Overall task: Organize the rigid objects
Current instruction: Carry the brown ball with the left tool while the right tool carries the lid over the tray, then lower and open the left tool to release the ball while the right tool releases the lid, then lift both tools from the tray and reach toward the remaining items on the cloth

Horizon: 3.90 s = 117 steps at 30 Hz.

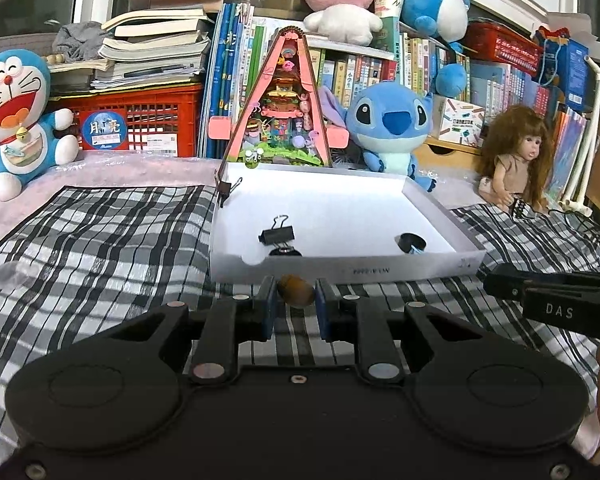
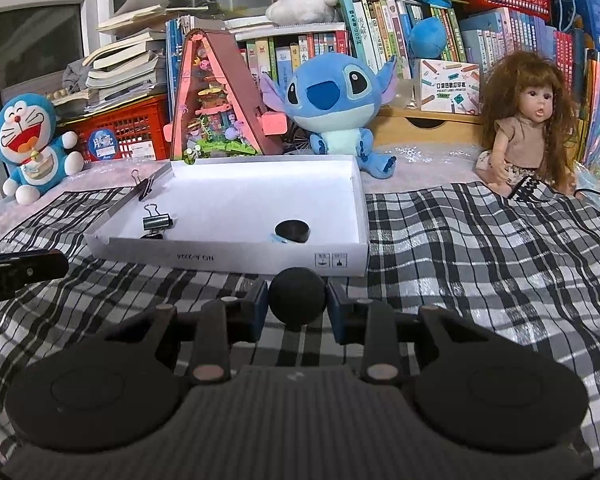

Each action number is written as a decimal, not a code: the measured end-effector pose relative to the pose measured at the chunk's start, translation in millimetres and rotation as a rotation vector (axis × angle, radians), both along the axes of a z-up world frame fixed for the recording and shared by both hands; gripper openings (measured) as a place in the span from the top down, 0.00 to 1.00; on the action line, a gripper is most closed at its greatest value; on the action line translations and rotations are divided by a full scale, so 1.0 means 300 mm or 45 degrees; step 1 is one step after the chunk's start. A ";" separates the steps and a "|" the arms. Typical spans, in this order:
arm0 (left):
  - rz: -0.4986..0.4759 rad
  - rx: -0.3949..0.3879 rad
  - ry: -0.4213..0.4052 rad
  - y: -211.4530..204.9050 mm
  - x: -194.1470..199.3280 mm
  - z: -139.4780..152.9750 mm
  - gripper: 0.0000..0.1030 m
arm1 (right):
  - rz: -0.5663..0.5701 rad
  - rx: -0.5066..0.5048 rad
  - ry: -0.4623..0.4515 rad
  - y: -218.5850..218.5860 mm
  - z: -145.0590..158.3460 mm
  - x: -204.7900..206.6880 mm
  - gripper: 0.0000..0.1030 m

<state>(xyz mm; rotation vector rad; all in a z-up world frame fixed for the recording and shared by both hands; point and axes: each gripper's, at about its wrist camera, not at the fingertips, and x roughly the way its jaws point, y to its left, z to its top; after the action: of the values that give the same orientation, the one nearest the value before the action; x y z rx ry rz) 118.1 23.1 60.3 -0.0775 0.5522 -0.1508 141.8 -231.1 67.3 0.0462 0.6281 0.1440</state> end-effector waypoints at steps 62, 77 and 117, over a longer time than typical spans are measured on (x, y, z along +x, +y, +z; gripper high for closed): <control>0.078 -0.079 0.366 -0.010 0.714 -0.105 0.81 | -0.093 0.051 0.403 0.084 -0.094 0.674 0.64; 0.086 -0.076 0.364 0.000 0.705 -0.125 0.81 | -0.075 0.024 0.407 0.086 -0.096 0.673 0.61; -0.060 -0.030 0.023 0.006 0.214 0.024 0.23 | 0.074 -0.034 -0.008 0.047 0.065 0.247 0.11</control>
<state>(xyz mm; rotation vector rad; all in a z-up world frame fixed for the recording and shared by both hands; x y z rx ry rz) 182.5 25.0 67.6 -0.0886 0.5708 -0.2030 215.9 -216.9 86.9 0.0019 0.6253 0.1920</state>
